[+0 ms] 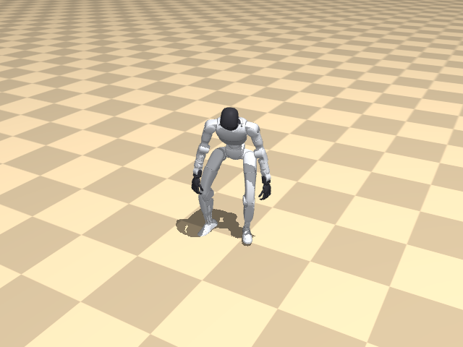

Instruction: In place motions

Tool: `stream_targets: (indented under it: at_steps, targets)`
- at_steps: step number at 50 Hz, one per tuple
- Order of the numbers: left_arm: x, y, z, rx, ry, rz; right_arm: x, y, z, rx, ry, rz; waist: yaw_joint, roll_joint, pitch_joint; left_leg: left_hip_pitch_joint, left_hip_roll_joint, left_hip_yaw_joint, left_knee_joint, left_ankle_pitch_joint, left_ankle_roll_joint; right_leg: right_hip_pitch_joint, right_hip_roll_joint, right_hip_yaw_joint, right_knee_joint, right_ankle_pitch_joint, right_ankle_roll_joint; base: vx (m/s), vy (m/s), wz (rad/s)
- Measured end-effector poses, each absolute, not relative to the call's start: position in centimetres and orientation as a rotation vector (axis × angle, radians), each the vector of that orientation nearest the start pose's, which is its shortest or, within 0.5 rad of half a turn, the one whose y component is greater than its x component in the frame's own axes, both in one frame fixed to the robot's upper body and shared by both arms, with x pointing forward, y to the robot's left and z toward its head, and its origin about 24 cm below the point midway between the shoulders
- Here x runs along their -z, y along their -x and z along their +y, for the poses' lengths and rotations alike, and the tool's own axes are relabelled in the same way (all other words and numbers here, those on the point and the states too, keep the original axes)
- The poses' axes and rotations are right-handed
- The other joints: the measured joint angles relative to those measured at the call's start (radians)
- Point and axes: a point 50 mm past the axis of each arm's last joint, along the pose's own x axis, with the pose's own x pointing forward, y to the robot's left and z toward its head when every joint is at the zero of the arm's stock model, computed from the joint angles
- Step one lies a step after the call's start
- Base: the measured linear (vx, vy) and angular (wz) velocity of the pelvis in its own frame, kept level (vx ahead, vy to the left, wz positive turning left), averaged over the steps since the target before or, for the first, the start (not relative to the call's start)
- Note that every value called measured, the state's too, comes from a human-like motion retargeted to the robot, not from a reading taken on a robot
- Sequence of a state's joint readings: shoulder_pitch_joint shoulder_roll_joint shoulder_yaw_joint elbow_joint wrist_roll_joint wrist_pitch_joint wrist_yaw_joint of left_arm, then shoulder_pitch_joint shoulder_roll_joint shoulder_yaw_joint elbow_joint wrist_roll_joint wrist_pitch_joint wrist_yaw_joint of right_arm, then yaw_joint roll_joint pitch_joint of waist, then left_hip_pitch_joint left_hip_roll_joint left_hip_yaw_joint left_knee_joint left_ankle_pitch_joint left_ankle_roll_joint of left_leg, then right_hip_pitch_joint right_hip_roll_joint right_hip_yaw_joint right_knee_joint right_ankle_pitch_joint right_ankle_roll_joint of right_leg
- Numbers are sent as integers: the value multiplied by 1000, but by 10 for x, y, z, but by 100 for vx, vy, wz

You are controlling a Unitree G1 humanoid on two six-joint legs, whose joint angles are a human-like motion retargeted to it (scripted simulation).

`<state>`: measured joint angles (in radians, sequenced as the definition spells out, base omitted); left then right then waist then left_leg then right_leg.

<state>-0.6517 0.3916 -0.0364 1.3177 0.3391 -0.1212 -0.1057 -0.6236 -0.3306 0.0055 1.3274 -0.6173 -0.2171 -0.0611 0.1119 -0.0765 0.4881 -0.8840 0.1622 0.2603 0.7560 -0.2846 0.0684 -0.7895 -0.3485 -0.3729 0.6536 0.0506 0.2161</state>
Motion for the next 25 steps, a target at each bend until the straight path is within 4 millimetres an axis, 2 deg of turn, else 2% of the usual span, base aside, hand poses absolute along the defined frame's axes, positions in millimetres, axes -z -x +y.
stream_targets:
  at_steps: [4,7,11,12,15,17,22,25]
  targets:
    - [-41,-364,240,89,-695,372,-32,-356,-234,-69,857,271,-16,0,22,-224,7,-17,225,-48,47,-221,-24,28,219,-20,17,-22,-11,20]
    - [-92,-391,222,96,-647,192,-97,-386,-235,-29,864,72,-37,15,28,-423,16,-30,424,-79,91,-418,-40,41,413,-46,10,-20,1,9]
    - [-142,-408,204,127,-592,10,-166,-401,-240,42,972,-125,-56,28,32,-625,21,-36,648,-93,145,-627,-72,63,644,-79,-11,-12,2,16]
    - [-149,-410,200,133,-581,-19,-177,-402,-241,60,999,-164,-61,26,32,-663,21,-32,700,-97,156,-671,-88,74,703,-89,-20,-4,4,24]
    - [-141,-407,194,150,-569,-38,-179,-399,-240,55,1059,-213,-70,7,32,-686,52,-4,889,-142,193,-736,-123,136,888,-139,-40,0,0,0]
    - [-129,-402,197,156,-570,-22,-170,-397,-237,27,1068,-219,-68,-8,32,-686,82,-1,998,-162,193,-761,-128,173,992,-169,-54,9,-5,-39]
    - [-81,-380,215,179,-588,114,-127,-389,-228,-82,1075,-149,-61,-35,32,-686,160,-24,1298,-196,193,-780,-137,231,1251,-239,-128,11,2,-46]
    - [-51,-363,233,163,-579,232,-101,-383,-224,-104,1110,-86,-67,-44,32,-681,193,-54,1433,-251,193,-780,-129,274,1371,-269,-151,1,9,-44]
